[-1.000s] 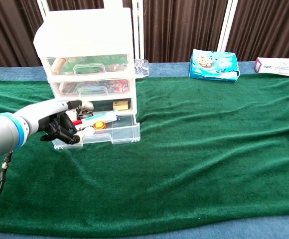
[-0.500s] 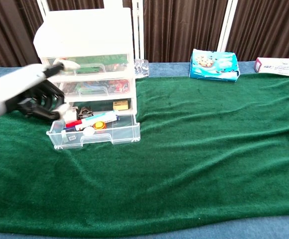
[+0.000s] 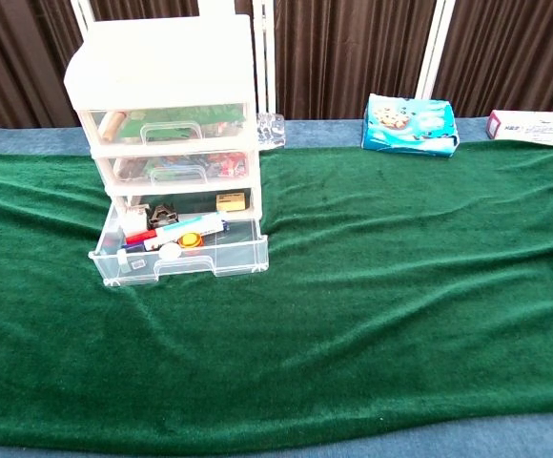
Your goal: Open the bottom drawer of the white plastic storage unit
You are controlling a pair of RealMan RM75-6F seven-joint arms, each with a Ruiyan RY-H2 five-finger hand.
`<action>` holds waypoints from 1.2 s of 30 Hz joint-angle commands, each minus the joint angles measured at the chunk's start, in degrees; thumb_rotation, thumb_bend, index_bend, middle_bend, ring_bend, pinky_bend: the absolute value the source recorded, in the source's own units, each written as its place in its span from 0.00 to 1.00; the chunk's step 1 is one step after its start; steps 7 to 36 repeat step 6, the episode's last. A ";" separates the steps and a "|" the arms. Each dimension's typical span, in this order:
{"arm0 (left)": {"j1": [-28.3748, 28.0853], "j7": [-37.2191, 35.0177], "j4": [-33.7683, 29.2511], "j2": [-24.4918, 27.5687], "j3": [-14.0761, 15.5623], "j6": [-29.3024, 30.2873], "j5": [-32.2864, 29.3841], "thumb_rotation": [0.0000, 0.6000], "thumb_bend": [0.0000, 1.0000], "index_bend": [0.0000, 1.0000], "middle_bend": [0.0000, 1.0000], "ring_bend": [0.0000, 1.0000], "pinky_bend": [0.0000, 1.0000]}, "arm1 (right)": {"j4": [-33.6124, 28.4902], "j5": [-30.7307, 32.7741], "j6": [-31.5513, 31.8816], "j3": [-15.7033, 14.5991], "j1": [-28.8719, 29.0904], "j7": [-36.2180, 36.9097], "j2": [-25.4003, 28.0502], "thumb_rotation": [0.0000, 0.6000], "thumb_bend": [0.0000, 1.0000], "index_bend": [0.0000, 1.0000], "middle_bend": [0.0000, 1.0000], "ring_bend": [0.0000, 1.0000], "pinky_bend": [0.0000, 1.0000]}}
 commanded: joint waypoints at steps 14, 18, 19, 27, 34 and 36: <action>3.95 -3.32 2.77 1.33 -0.95 3.05 2.73 1.00 0.26 0.00 0.00 0.00 0.00 | 0.03 -0.17 0.13 -0.10 -0.10 -0.54 -0.25 1.00 0.04 0.00 0.00 0.00 0.00; 3.95 -3.32 2.77 1.33 -0.95 3.05 2.73 1.00 0.26 0.00 0.00 0.00 0.00 | 0.03 -0.17 0.13 -0.10 -0.10 -0.54 -0.25 1.00 0.04 0.00 0.00 0.00 0.00; 3.95 -3.32 2.77 1.33 -0.95 3.05 2.73 1.00 0.26 0.00 0.00 0.00 0.00 | 0.03 -0.17 0.13 -0.10 -0.10 -0.54 -0.25 1.00 0.04 0.00 0.00 0.00 0.00; 3.95 -3.32 2.77 1.33 -0.95 3.05 2.73 1.00 0.26 0.00 0.00 0.00 0.00 | 0.03 -0.17 0.13 -0.10 -0.10 -0.54 -0.25 1.00 0.04 0.00 0.00 0.00 0.00; 3.95 -3.32 2.77 1.33 -0.95 3.05 2.73 1.00 0.26 0.00 0.00 0.00 0.00 | 0.03 -0.17 0.13 -0.10 -0.10 -0.54 -0.25 1.00 0.04 0.00 0.00 0.00 0.00; 3.95 -3.32 2.77 1.33 -0.95 3.05 2.73 1.00 0.26 0.00 0.00 0.00 0.00 | 0.03 -0.17 0.13 -0.10 -0.10 -0.54 -0.25 1.00 0.04 0.00 0.00 0.00 0.00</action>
